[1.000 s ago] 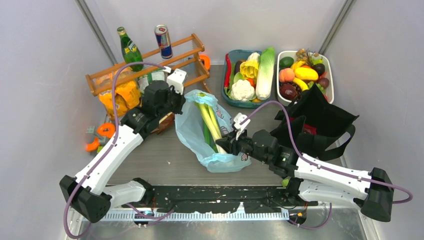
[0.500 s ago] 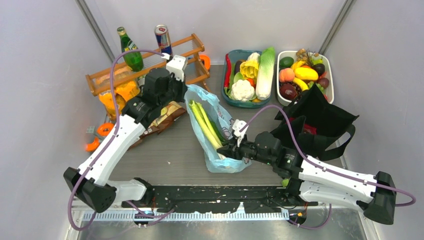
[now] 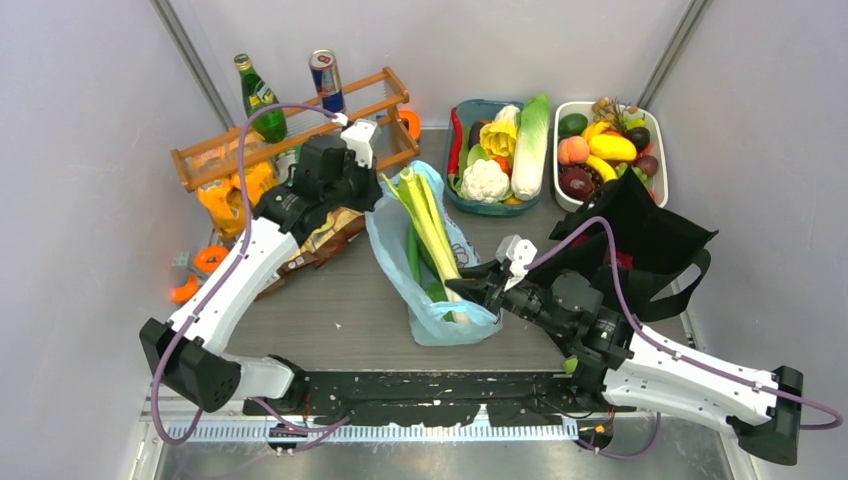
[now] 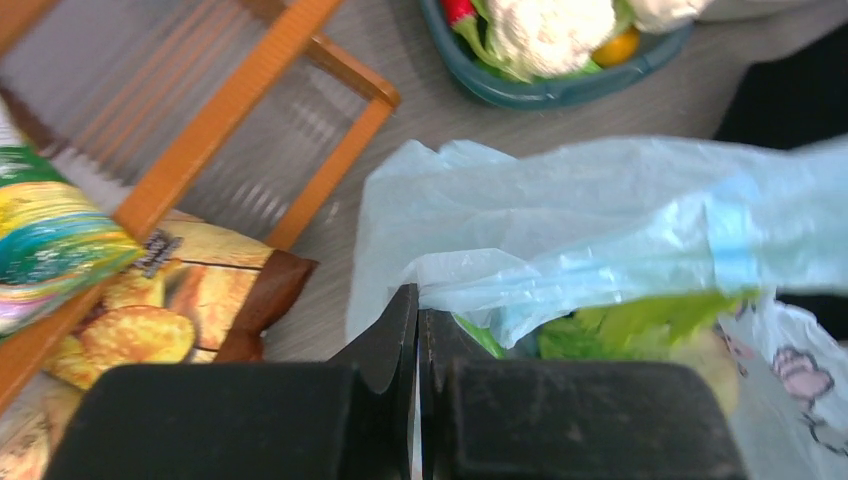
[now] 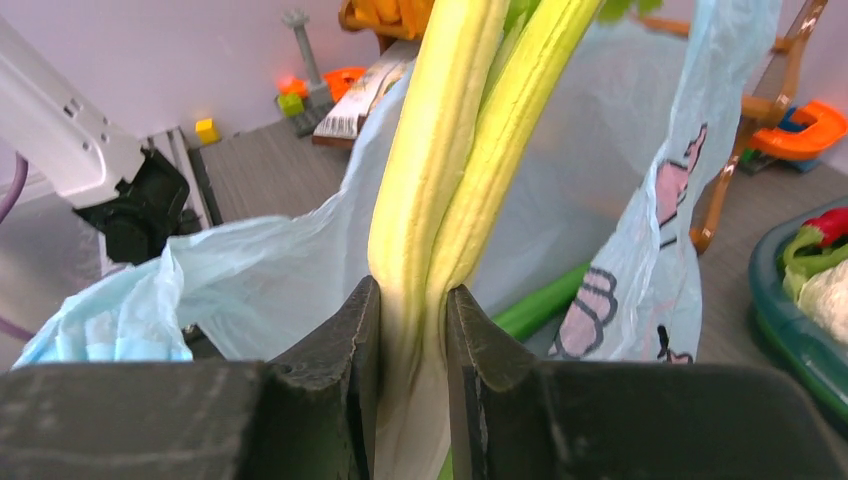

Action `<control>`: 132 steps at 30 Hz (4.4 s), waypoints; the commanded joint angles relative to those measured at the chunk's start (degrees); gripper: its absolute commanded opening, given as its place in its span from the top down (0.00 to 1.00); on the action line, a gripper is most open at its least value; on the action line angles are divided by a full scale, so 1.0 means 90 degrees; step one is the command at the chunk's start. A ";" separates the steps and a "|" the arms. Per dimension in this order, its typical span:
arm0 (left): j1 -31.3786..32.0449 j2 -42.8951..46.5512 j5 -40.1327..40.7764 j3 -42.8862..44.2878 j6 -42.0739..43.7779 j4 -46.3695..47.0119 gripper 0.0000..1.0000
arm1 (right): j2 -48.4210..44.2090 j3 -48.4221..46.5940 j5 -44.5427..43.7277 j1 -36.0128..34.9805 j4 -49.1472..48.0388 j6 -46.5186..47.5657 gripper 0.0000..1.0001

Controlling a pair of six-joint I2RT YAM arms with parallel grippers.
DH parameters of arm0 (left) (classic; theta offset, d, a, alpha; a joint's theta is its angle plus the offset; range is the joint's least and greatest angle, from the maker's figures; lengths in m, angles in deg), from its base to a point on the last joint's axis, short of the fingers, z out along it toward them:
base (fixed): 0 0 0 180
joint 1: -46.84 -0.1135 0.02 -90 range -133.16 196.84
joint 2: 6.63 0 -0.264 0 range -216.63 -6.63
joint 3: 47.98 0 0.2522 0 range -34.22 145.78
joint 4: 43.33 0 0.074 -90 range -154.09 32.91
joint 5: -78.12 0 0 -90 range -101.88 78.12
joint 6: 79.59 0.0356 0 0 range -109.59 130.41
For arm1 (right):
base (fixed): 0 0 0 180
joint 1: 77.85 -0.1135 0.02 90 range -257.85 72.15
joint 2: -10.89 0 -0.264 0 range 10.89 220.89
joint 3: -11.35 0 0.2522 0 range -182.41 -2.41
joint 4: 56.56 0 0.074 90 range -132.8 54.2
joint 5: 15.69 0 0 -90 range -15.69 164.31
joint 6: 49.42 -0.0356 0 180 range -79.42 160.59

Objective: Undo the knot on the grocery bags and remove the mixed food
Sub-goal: Pick up the fake vegetable from the takeout bag, then place the fake vegetable in the bin, then pick up the fake vegetable from the takeout bag.

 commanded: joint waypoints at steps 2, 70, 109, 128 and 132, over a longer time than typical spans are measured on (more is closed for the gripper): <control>-0.0002 0.0208 -0.1088 -0.0258 0.0092 0.0058 1.00 | 0.0341 -0.0127 -0.0324 -0.0037 -0.1920 0.0230 0.95; -0.0002 0.2574 0.0501 -0.2300 0.0659 0.0557 1.00 | 0.9606 -0.8562 -0.2126 0.4067 0.2378 -0.1094 0.86; 0.0008 0.3335 -0.0251 -0.2701 0.0454 0.1262 1.00 | 0.4116 -0.3504 0.1050 0.3834 0.0084 -0.1201 0.12; 0.0005 0.3260 -0.0286 -0.2680 0.0458 0.1245 1.00 | 0.2225 -0.2294 0.0927 0.0107 0.1309 -0.0475 0.38; 0.0008 0.3312 -0.0285 -0.2703 0.0502 0.1261 1.00 | 0.3385 -0.2769 0.0232 -0.0182 0.1371 -0.0903 0.39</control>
